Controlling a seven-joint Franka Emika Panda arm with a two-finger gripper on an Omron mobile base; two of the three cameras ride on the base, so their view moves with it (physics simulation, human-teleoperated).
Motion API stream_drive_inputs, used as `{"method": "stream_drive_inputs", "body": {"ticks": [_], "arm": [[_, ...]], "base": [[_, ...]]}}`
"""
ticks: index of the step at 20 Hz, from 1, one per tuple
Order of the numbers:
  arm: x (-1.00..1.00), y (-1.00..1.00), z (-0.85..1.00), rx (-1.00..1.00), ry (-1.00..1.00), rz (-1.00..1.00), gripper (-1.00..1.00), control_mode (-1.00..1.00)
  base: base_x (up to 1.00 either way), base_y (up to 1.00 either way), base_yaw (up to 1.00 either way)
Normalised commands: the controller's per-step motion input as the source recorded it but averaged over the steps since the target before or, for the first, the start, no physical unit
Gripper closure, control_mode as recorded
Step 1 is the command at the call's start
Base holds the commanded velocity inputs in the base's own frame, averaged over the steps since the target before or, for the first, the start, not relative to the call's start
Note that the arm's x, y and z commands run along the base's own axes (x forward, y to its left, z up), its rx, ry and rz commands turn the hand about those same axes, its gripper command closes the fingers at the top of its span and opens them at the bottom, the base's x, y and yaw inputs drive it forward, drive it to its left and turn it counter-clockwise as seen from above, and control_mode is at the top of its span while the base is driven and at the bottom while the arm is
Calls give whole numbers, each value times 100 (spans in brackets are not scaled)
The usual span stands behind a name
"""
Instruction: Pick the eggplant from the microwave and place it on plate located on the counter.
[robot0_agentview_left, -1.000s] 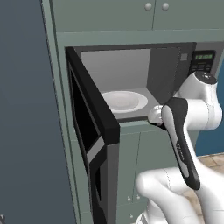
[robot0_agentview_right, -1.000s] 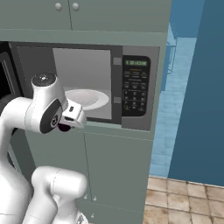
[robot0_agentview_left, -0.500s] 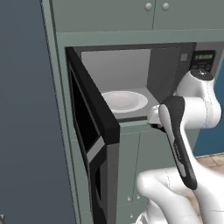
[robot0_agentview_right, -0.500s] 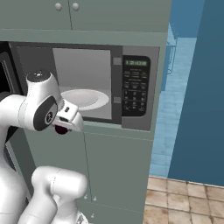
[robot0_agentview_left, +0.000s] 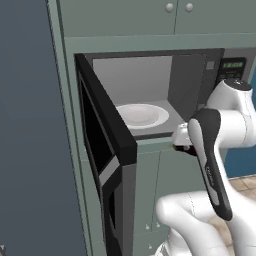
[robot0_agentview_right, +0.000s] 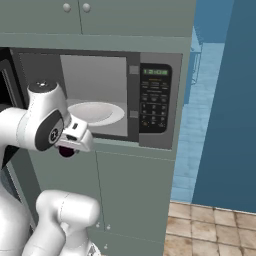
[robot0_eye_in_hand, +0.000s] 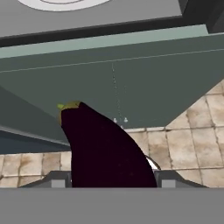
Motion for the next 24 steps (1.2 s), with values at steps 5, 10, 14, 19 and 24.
{"method": "stream_drive_inputs", "body": {"ticks": [5, 10, 14, 19, 24], "arm": [[-14, 0, 0, 0, 0, 5, 100, -100], [-4, 0, 0, 0, 0, 0, 100, -100], [0, 0, 0, 0, 0, 0, 100, 100], [0, 0, 0, 0, 0, 0, 100, 100], [0, 0, 0, 0, 0, 0, 100, 100]], "base": [[0, 0, 0], [0, 0, 0], [-16, -6, 0], [-57, -75, 0], [-75, -98, 4]]}}
